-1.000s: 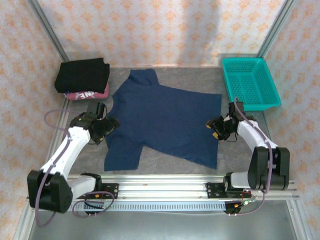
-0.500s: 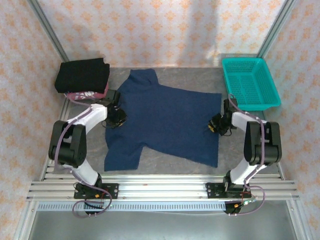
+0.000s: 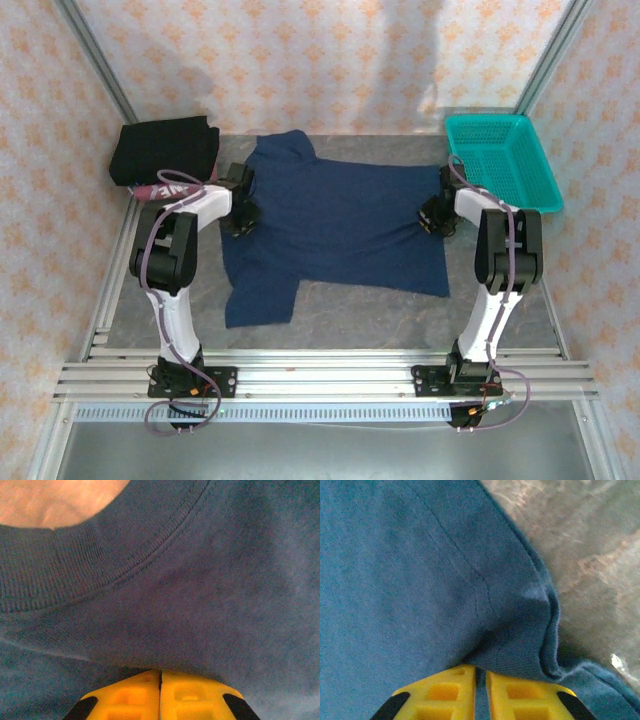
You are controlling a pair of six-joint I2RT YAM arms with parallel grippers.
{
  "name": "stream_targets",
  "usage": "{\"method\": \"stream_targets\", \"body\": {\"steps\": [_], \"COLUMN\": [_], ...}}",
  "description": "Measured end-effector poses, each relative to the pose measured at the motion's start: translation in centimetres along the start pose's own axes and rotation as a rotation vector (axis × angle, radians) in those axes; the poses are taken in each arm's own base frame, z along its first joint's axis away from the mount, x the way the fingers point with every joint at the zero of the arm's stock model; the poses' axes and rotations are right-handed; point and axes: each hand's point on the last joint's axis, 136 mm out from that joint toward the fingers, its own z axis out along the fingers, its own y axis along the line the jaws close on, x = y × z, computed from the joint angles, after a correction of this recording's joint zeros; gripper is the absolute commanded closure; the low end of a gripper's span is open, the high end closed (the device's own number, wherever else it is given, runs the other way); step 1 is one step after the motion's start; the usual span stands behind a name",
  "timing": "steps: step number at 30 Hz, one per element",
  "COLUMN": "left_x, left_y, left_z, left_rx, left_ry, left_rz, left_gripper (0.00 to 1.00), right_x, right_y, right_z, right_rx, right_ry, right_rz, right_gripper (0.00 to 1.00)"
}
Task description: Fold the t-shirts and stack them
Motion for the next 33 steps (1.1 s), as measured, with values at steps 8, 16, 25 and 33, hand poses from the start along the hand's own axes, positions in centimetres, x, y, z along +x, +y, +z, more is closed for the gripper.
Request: {"method": "stream_targets", "body": {"steps": [8, 16, 25, 33], "left_x": [-0.8, 1.5, 13.0, 18.2], "left_y": [-1.0, 1.1, 14.2, 18.0], "left_z": [-1.1, -17.1, -14.3, -9.0], "left_rx": [0.027, 0.246, 0.083, -0.071], "left_ry": [-0.017, -0.174, 0.007, 0.172], "left_rz": [0.006, 0.014, -0.052, -0.063], "left_gripper": [0.35, 0.22, 0.31, 0.43], "right_x": [0.7, 3.4, 9.8, 11.3], "right_y": [-0.2, -2.6, -11.4, -12.9], "right_z": [-3.2, -15.8, -14.4, -12.5], "right_rx": [-0.028, -0.148, -0.049, -0.013], "right_ry": [0.008, -0.119, 0.025, 0.088], "right_rz": [-0.096, -0.132, 0.014, 0.032], "right_gripper": [0.38, 0.37, 0.38, 0.40]}}
